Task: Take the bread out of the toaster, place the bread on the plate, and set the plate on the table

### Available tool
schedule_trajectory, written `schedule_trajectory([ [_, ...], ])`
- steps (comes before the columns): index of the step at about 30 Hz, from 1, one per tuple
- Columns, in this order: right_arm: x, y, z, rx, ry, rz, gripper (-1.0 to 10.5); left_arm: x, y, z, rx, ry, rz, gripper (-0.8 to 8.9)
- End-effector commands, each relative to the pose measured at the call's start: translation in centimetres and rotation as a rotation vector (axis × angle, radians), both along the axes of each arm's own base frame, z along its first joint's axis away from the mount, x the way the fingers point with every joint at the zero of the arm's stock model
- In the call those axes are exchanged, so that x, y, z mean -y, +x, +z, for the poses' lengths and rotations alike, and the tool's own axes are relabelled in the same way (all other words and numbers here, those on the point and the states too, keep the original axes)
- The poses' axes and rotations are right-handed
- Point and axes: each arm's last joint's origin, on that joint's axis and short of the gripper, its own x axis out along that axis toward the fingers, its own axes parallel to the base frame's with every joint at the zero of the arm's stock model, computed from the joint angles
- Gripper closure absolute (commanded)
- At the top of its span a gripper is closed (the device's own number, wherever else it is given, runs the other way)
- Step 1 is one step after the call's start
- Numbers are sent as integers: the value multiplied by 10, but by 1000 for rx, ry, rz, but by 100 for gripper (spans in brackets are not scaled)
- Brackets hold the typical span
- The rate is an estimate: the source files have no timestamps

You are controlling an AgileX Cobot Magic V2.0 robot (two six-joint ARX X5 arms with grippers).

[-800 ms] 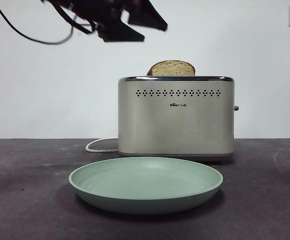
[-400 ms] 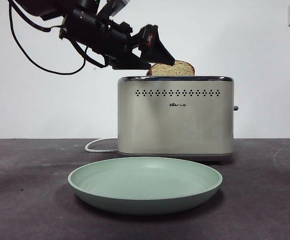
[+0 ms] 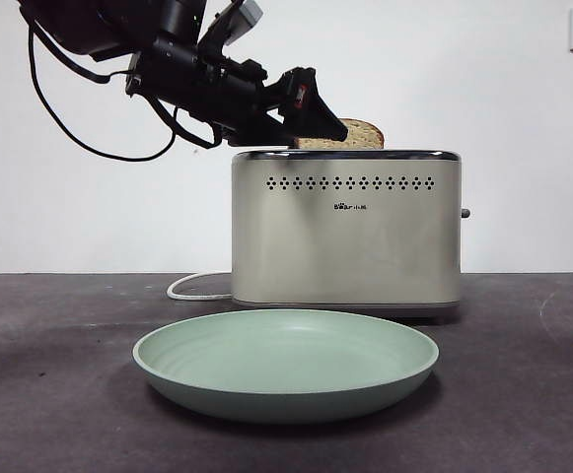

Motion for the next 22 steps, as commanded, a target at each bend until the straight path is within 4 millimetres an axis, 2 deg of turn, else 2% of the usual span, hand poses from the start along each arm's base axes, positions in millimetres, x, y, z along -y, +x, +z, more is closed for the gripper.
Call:
schedule_trajectory([
  [1, 0, 0, 1, 11, -4, 9, 317, 3, 2, -6, 2, 5, -5, 488],
  [6, 0, 0, 1, 12, -5, 9, 317, 3, 2, -5, 2, -1, -6, 698],
  [10, 0, 0, 1, 12, -5, 9, 317, 3, 2, -3, 15, -13, -4, 823],
  [17, 0, 0, 1, 12, -6, 9, 317, 3, 2, -1, 25, -18, -5, 822],
  [22, 0, 0, 1, 12, -6, 9, 317, 1, -1, 13, 55, -61, -1, 822],
])
